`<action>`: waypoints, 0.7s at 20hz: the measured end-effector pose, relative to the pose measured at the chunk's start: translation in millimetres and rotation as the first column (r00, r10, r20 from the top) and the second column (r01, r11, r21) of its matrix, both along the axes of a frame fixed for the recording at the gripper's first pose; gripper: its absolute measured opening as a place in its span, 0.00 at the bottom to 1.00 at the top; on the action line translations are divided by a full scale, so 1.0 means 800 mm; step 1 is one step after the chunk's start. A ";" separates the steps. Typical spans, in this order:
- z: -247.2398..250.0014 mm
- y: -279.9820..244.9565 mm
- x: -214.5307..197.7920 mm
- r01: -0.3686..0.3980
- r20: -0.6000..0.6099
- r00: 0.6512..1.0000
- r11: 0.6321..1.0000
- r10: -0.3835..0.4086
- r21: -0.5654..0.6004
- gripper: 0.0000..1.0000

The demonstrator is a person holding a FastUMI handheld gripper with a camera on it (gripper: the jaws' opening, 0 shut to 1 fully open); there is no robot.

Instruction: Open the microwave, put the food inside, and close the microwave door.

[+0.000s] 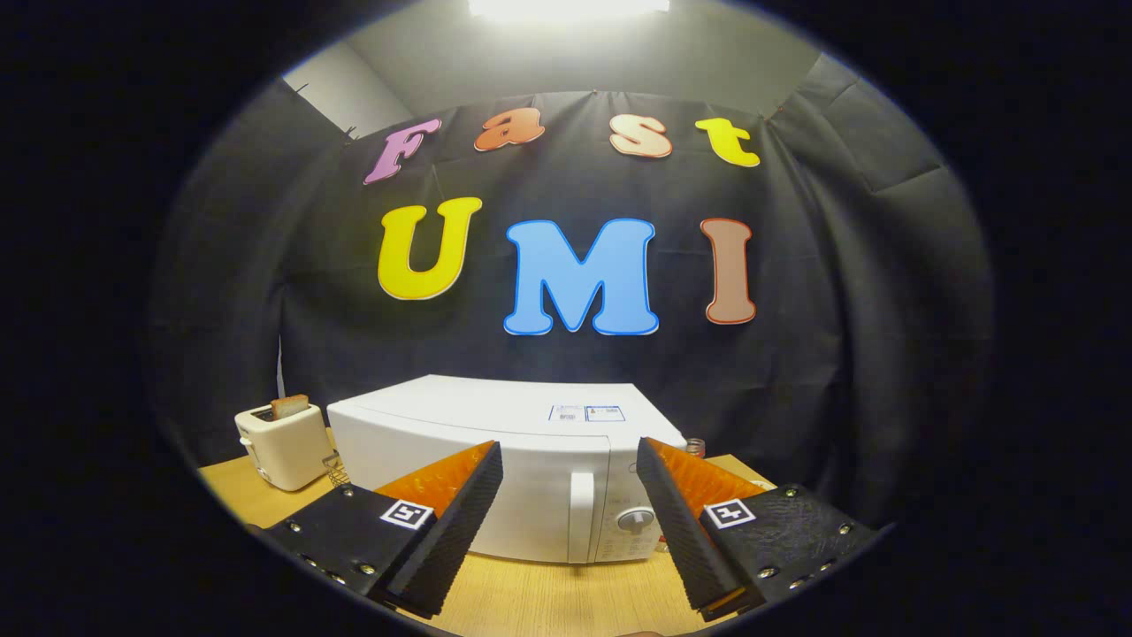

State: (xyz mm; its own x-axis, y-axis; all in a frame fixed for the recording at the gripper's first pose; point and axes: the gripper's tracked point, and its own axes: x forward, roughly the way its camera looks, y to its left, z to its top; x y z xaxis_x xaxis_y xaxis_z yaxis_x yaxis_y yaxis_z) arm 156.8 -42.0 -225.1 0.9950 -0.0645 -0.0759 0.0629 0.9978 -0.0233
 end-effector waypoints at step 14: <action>-0.148 -0.023 0.074 0.049 -0.110 0.993 0.998 -0.053 -0.037 0.84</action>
State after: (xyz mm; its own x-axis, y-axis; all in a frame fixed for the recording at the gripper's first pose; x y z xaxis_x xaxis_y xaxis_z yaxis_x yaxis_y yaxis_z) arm 215.8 -60.5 -343.4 0.9759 -0.1196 -0.1824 0.1090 0.9918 -0.0672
